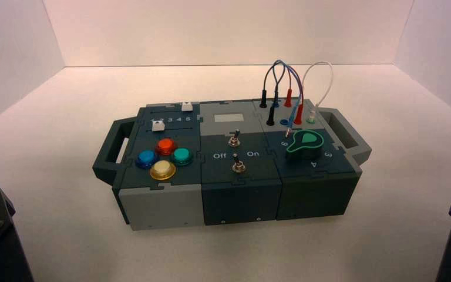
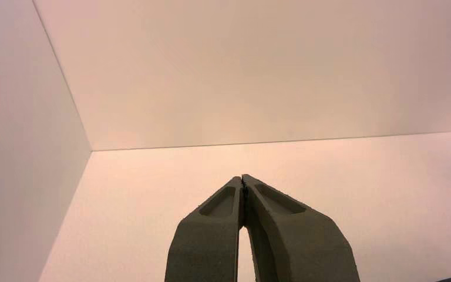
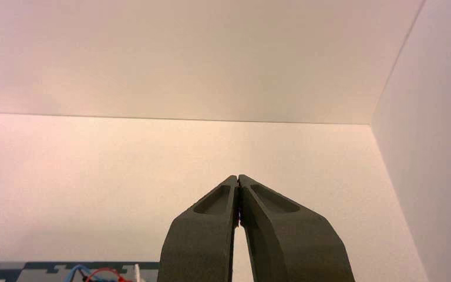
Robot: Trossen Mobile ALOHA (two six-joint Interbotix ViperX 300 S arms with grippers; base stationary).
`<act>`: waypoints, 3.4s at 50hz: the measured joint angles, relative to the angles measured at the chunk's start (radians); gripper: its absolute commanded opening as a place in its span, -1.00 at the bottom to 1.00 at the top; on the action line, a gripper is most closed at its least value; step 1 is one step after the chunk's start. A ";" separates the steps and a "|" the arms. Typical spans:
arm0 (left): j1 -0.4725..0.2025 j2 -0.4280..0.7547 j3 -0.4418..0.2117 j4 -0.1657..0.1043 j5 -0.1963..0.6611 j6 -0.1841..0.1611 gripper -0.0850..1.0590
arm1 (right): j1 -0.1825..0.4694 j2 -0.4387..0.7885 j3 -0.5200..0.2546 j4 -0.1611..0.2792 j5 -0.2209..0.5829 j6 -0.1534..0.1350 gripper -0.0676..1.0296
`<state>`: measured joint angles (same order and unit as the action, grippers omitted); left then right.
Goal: Insert the blue wire.
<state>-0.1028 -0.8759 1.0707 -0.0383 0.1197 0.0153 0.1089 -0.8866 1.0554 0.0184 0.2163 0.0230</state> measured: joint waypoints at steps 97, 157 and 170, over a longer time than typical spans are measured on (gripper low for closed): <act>-0.482 0.383 -0.155 -0.017 0.520 0.011 -0.91 | 0.374 0.601 -0.147 0.402 0.552 -0.009 0.04; -0.494 0.367 -0.158 -0.017 0.528 0.012 -0.91 | 0.376 0.770 -0.181 0.422 0.479 -0.012 -0.05; -0.494 0.367 -0.158 -0.017 0.529 0.012 -0.91 | 0.376 0.793 -0.184 0.423 0.459 -0.014 -0.09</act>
<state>-0.5967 -0.5093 0.9127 -0.0552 0.6489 0.0276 0.4847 -0.0936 0.8713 0.4418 0.6750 0.0092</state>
